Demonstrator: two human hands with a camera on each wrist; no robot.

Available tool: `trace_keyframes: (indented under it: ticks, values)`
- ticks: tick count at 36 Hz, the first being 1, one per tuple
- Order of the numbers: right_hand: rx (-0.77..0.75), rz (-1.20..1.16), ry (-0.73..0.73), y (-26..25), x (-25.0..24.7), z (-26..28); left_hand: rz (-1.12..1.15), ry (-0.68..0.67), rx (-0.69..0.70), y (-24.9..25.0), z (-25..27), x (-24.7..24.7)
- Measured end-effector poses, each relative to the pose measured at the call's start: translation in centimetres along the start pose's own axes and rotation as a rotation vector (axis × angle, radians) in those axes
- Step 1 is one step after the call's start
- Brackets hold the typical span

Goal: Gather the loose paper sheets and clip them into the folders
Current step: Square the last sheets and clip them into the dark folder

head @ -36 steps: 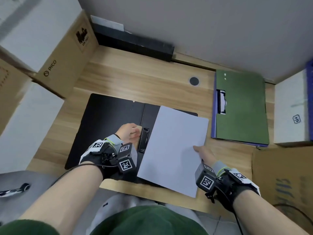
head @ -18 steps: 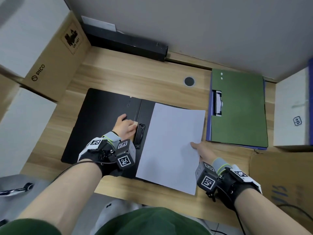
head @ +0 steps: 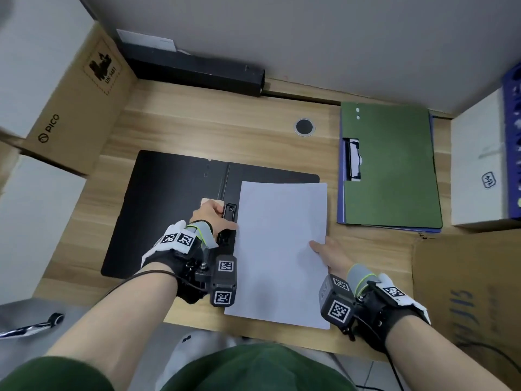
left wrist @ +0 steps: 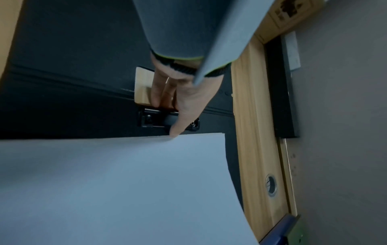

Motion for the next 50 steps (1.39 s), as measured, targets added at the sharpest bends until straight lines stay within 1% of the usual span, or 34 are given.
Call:
trace_keyframes:
  ticks: [3, 11, 16, 21, 25, 31, 34, 37, 45, 50]
  values:
    - [-0.028, 0.011, 0.037, 0.1, 0.0, 0.0, -0.069, -0.013, -0.009, 0.4, 0.2, -0.1]
    - [-0.048, 0.038, 0.093, 0.4, 0.2, -0.1, -0.284, 0.035, 0.056, 2.9, 1.1, -0.5]
    - [-0.054, 0.034, 0.101, -0.2, 0.2, 0.2, -0.305, 0.018, 0.08, 3.0, 1.1, -0.8]
    - [-0.068, 0.032, 0.119, -0.4, 0.2, 0.1, -0.264, -0.021, 0.109, 2.6, 1.3, -1.0]
    - [-0.095, 0.026, 0.123, -0.8, 0.1, 0.4, -0.222, -0.067, 0.097, 2.2, 1.2, -1.1]
    - [-0.142, -0.024, 0.088, -1.8, 0.2, 0.5, -0.033, -0.127, 0.08, 1.4, 0.7, -1.1]
    - [-0.171, -0.031, 0.092, -2.6, 0.1, 0.5, 0.077, -0.149, 0.056, 0.9, 0.7, -0.9]
    - [-0.182, -0.01, 0.107, -3.3, 0.0, 0.4, 0.138, -0.158, 0.049, 0.8, 0.5, -0.8]
    - [-0.206, 0.073, 0.088, -5.0, 0.5, -0.2, 0.166, -0.171, 0.055, 0.8, 0.0, -0.7]
    - [-0.22, 0.143, 0.121, -5.9, 0.9, -0.1, 0.206, -0.179, 0.049, 0.5, -0.2, -0.5]
Point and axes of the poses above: each hand's wrist, its own z-axis away from the middle knuckle, its own x-axis out of the palm, y = z × x, the point moved 10 cm from there along -z, towards the middle knuckle, and after that the axes turned 3 degrees about -y, right-handed, at the moved point
